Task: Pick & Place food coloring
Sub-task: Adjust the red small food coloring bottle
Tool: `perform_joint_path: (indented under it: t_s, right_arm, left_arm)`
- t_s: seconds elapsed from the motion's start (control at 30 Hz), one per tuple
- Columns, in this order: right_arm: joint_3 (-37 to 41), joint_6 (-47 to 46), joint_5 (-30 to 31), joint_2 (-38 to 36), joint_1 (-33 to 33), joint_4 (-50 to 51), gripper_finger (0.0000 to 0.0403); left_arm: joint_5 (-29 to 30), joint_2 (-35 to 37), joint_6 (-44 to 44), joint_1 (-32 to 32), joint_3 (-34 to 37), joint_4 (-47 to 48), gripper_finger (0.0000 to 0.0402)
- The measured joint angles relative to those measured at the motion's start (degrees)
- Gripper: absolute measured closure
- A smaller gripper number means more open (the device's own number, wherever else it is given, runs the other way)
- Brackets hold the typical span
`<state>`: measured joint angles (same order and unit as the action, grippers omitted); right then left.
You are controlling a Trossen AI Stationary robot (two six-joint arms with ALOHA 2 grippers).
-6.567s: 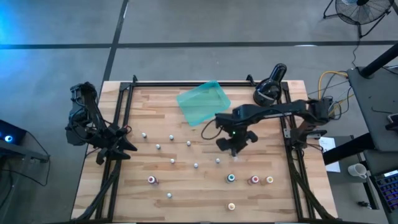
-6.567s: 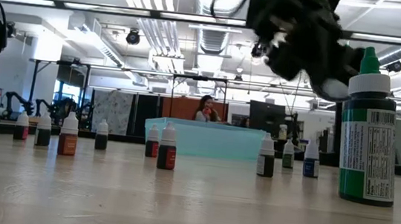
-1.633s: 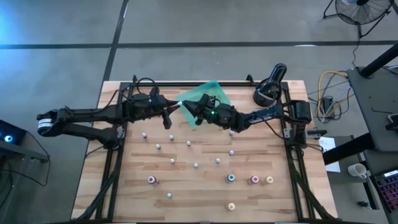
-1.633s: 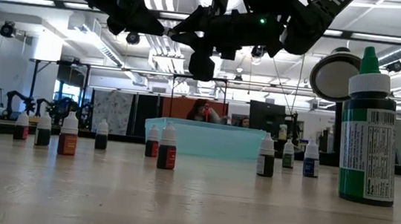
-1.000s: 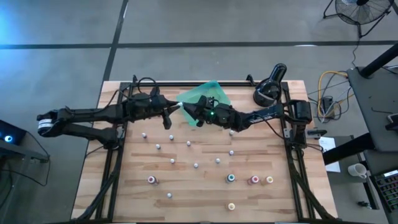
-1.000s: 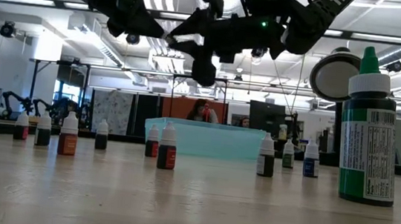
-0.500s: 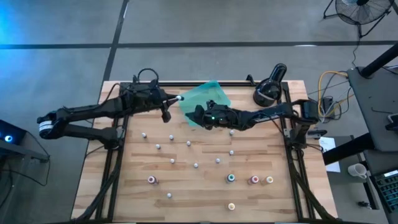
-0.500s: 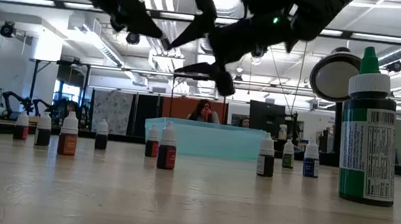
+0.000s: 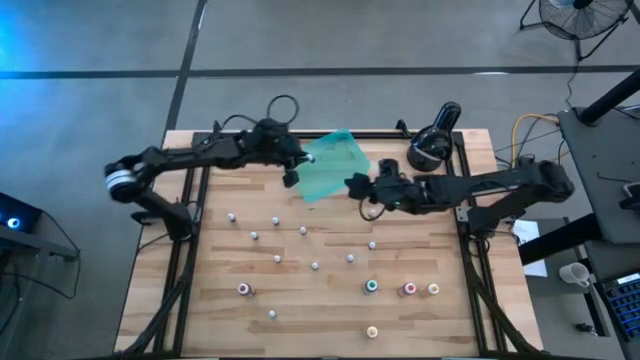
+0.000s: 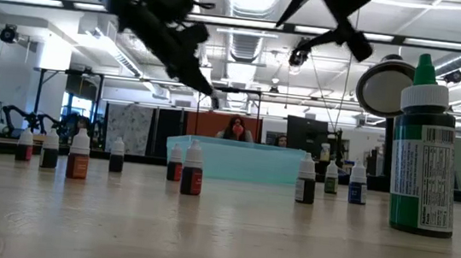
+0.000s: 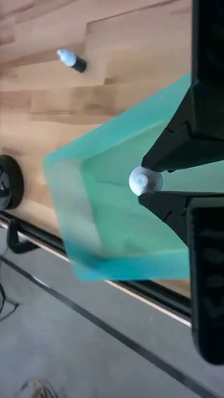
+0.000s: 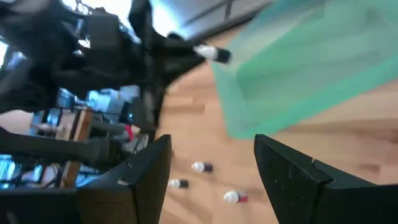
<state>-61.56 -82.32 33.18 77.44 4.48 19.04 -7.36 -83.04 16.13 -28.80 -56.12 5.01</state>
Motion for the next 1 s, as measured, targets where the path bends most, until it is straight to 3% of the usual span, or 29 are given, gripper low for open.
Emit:
perform_joint_path:
  t_s: [0.1, 0.57, 0.73, 1.0]
  right_arm:
    - [0.0, 0.03, 3.01, -2.16, 0.93, 1.02, 0.0181]
    - [0.0, 0.38, 4.84, -2.43, 1.19, 1.31, 0.0182]
    - [0.0, 0.43, 4.91, -2.8, 1.19, 1.73, 0.0182]
    - [0.0, 0.45, 4.81, -2.7, 1.19, 2.19, 0.0182]
  left_arm:
    - [-1.02, -6.17, 0.25, 0.0, -6.08, 0.12, 0.0379]
    - [-1.13, -29.53, 0.77, -3.04, -30.55, 8.73, 0.0378]
    - [-1.66, -32.93, -0.15, -4.92, -33.94, 9.45, 0.0378]
    - [-2.92, -35.75, 0.71, -5.27, -33.49, 11.31, 0.0378]
